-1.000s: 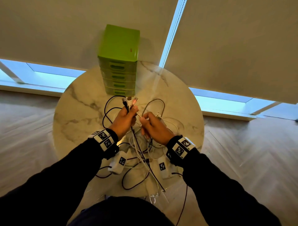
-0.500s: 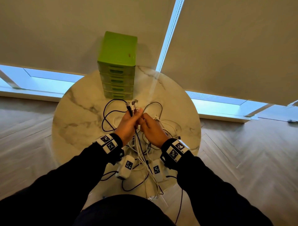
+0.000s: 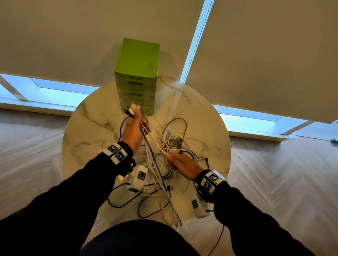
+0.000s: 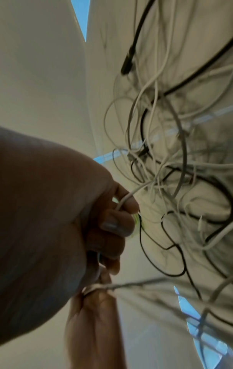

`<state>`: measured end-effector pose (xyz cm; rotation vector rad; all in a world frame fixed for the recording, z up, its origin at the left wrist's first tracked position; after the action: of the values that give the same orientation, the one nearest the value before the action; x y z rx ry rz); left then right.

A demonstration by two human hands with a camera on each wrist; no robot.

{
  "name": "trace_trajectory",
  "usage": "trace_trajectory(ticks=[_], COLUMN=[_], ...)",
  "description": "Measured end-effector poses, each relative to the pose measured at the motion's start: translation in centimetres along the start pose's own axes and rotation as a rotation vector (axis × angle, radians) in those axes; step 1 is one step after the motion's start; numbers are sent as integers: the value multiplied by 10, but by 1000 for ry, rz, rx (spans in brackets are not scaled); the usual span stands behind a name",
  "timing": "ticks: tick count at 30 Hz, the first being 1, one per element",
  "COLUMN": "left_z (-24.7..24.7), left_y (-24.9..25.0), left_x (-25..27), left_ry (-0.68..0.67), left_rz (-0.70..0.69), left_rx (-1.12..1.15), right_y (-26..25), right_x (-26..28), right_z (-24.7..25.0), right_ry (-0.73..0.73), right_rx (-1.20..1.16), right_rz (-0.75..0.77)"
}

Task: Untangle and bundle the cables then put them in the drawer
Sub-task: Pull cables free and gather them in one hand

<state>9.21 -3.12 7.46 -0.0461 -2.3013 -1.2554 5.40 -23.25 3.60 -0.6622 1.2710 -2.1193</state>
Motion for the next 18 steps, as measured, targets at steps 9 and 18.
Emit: trace_trajectory(ticks=[9,18], left_z=[0,-6], left_y=[38,-16], left_x=[1,10], left_ry=[-55,-18], left_rz=[-21,99], left_rx=[-132,-508], right_y=[53,-51], right_x=[-12,-65], right_z=[39,25], right_ry=[60,235], right_rx=[354,234], right_rz=[-252,2])
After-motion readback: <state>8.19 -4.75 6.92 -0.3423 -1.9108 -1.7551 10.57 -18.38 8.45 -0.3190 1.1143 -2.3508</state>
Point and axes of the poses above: each hand's wrist, its own x-axis away from the middle knuckle, its own z-axis out of the back of the hand, y = z × x, the point moved 5 cm from there along -x, towards the middle knuckle, and after that the axes turned 11 degrees about z, right-handed, at the moved point
